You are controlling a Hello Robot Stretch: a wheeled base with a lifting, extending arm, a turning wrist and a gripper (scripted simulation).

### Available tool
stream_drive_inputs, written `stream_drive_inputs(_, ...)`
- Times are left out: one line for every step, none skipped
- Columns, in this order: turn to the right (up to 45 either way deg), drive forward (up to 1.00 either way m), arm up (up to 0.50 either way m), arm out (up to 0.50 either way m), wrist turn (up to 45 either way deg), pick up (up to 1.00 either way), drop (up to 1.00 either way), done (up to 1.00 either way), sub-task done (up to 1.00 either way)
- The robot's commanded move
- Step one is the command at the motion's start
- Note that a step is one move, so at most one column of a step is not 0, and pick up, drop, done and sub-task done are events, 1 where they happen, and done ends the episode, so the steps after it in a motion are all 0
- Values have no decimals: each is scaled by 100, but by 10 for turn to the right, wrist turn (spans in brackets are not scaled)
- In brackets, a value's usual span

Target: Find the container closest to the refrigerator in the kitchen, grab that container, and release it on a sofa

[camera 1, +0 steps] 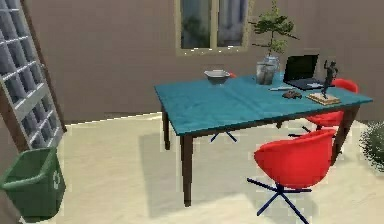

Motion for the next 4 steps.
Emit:
stream_drive_inputs(-450,0,0,0,0,0,0,0,0)
stream_drive_inputs(-450,0,0,0,0,0,0,0,0)
stream_drive_inputs(-450,0,0,0,0,0,0,0,0)
stream_drive_inputs(450,0,0,0,0,0,0,0,0)
